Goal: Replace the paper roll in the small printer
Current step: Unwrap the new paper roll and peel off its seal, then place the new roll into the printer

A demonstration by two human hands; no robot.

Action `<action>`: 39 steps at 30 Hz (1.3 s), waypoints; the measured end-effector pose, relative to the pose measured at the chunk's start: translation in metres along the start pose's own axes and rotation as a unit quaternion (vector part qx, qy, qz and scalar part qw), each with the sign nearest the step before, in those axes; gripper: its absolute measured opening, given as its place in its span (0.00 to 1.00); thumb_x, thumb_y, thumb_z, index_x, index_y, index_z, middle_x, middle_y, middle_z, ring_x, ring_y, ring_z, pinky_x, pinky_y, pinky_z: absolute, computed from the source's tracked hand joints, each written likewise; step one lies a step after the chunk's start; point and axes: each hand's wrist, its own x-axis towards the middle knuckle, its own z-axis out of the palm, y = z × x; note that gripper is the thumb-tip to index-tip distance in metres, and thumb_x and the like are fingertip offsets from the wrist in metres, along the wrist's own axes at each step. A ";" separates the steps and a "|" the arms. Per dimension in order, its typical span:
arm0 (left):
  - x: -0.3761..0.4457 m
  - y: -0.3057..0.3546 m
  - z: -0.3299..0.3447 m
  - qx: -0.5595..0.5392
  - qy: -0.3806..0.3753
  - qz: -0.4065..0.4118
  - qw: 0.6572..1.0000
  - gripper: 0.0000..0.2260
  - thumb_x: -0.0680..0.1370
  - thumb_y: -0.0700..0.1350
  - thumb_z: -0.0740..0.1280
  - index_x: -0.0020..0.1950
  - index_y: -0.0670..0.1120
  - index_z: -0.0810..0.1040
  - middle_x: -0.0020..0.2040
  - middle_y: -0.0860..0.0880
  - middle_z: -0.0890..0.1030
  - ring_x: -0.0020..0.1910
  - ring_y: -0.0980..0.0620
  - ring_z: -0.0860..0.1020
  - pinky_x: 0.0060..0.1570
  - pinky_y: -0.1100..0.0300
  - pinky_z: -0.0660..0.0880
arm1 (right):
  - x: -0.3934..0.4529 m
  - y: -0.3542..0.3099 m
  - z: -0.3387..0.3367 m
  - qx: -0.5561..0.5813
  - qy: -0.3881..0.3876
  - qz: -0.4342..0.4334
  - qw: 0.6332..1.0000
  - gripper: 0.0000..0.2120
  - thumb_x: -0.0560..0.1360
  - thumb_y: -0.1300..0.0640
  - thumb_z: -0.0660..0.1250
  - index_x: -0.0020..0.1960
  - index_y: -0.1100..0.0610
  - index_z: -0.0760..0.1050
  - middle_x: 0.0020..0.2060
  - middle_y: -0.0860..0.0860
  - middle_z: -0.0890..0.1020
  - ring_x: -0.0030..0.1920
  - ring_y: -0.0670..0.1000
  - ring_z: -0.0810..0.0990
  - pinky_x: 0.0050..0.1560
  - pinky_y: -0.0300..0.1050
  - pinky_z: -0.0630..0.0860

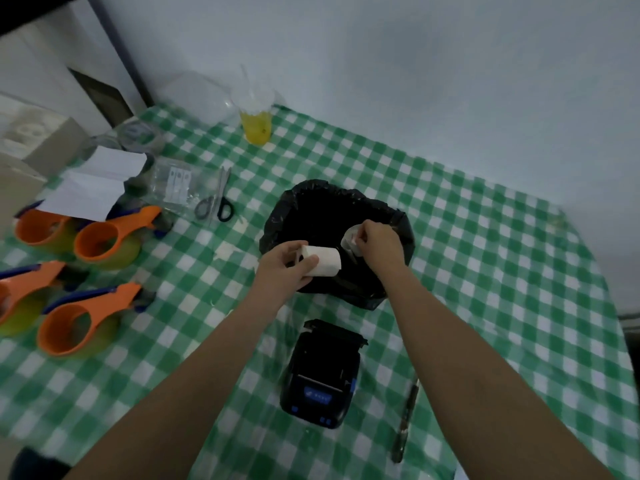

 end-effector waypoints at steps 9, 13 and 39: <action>-0.003 0.003 -0.006 -0.008 0.000 0.004 1.000 0.13 0.75 0.37 0.66 0.60 0.42 0.74 0.57 0.44 0.74 0.57 0.45 0.75 0.56 0.53 0.75 | 0.009 -0.001 0.003 -0.079 -0.025 -0.012 0.997 0.09 0.75 0.60 0.63 0.51 0.66 0.74 0.49 0.62 0.80 0.48 0.62 0.78 0.41 0.49 0.70; -0.009 0.005 -0.006 -0.013 0.000 0.007 1.000 0.11 0.75 0.37 0.67 0.57 0.45 0.75 0.59 0.43 0.74 0.58 0.45 0.75 0.54 0.53 0.77 | -0.015 -0.003 -0.017 0.044 0.027 0.031 0.998 0.11 0.76 0.63 0.60 0.55 0.64 0.78 0.51 0.62 0.82 0.52 0.60 0.79 0.50 0.50 0.75; -0.093 -0.049 -0.016 0.347 -0.206 0.190 0.895 0.33 0.66 0.50 0.76 0.64 0.52 0.61 0.56 0.52 0.72 0.45 0.60 0.75 0.39 0.69 0.74 | -0.231 -0.036 0.007 0.591 0.003 0.159 0.791 0.07 0.73 0.59 0.69 0.50 0.53 0.73 0.47 0.58 0.84 0.46 0.55 0.84 0.47 0.50 0.81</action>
